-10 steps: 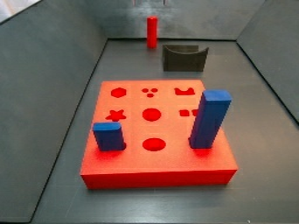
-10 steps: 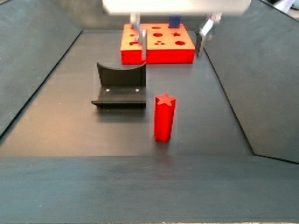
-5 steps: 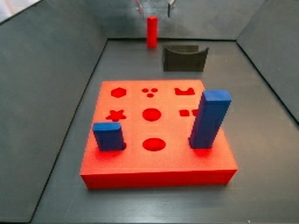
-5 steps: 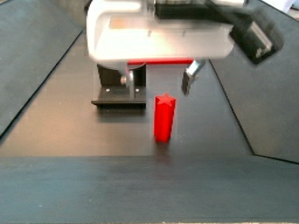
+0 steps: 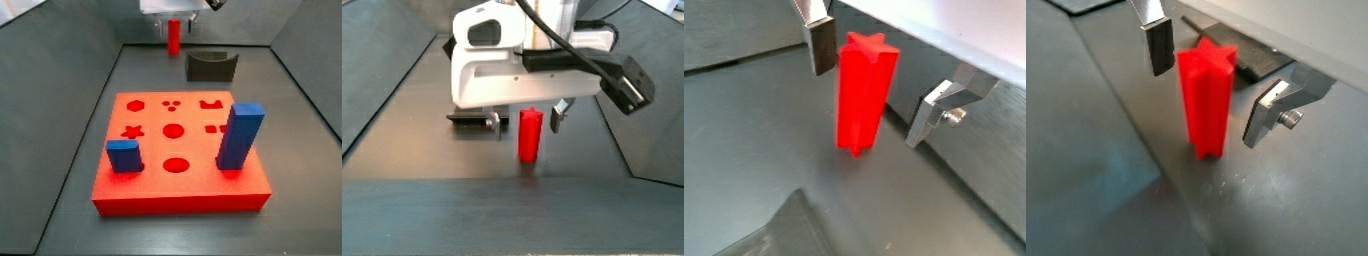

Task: Pick up the star object. Move up. Move to above the board. Insert the star object.
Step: Pick up the star object.

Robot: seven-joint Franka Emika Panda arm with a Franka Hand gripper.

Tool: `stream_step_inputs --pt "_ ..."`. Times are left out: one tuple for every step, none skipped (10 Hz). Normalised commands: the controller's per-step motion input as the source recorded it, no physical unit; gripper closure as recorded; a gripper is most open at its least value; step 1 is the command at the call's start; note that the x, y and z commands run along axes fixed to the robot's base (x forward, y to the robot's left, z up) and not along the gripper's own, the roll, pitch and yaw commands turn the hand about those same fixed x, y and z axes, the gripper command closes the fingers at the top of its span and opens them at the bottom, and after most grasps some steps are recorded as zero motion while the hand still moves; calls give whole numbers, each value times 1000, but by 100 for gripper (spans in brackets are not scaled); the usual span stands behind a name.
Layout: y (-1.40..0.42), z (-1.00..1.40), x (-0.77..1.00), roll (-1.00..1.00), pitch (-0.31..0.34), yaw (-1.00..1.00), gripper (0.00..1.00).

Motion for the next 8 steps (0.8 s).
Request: stream_step_inputs --pt "0 0 0 0 0 0 0" --pt "0 0 0 0 0 0 100" --pt "0 0 0 0 0 0 100" --pt "0 0 0 0 0 0 100" --pt "0 0 0 0 0 0 100" --pt "0 0 0 0 0 0 100" --pt "0 0 0 0 0 0 100" --pt "0 0 0 0 0 0 100"
